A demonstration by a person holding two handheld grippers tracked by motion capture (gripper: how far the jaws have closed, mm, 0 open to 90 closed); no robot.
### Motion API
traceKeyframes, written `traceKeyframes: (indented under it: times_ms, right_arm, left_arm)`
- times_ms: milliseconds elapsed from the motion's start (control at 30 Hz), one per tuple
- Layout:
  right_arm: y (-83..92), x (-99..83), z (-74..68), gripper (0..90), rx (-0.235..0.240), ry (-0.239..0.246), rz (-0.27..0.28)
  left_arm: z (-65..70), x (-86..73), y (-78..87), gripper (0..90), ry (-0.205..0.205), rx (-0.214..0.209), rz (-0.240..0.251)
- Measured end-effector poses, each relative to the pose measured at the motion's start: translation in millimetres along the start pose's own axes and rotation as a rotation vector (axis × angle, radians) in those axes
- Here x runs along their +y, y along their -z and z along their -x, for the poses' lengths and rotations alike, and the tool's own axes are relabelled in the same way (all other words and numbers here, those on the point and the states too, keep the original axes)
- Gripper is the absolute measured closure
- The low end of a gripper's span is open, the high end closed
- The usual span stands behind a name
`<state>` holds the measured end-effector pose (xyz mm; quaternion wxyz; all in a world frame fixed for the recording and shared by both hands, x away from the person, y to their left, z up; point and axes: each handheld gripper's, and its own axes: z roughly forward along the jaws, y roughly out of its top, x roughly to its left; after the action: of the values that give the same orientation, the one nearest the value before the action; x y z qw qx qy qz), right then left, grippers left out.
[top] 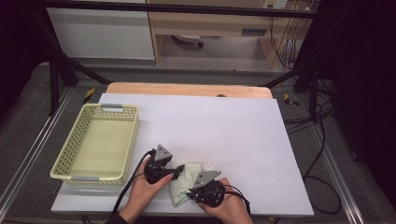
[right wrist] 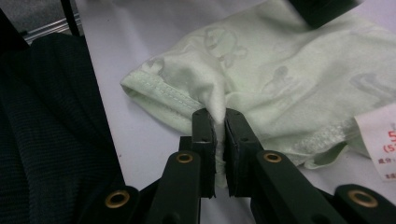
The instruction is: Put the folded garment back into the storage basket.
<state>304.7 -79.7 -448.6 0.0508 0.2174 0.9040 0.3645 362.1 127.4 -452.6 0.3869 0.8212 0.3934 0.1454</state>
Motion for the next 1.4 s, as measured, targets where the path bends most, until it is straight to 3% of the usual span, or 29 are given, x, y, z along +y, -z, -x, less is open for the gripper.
traceKeyframes:
  times_ms: [200,267,500,600,900,1233,1400]
  right_arm:
    - [-0.5,1.7,-4.0,83.8,-0.027,0.019,-0.013]
    - [-0.4,1.9,-4.5,83.8,-0.031,0.024,-0.016]
    - [-0.6,1.7,-2.7,83.8,-0.018,0.014,-0.013]
    - [-0.6,1.8,-3.5,83.9,-0.021,0.009,-0.012]
    - [-3.8,9.7,-3.9,84.4,-0.038,0.026,-0.01]
    - [-1.1,12.4,-0.6,84.4,-0.035,-0.001,0.043]
    - [-0.4,11.7,0.3,84.4,-0.034,0.008,0.042]
  left_arm:
    - [-3.9,-6.7,2.0,39.4,0.034,-0.016,0.002]
    - [-3.4,-8.5,4.2,51.4,0.058,-0.059,0.004]
    - [-2.5,-11.1,4.8,74.1,0.074,-0.141,0.016]
    - [-1.9,-10.8,4.9,81.6,0.071,-0.136,0.037]
    - [2.4,-5.0,21.5,83.7,0.034,-0.1,0.14]
    - [-0.4,-4.0,25.5,83.8,0.031,-0.087,0.153]
    - [0.3,-2.9,25.8,83.8,0.035,-0.084,0.157]
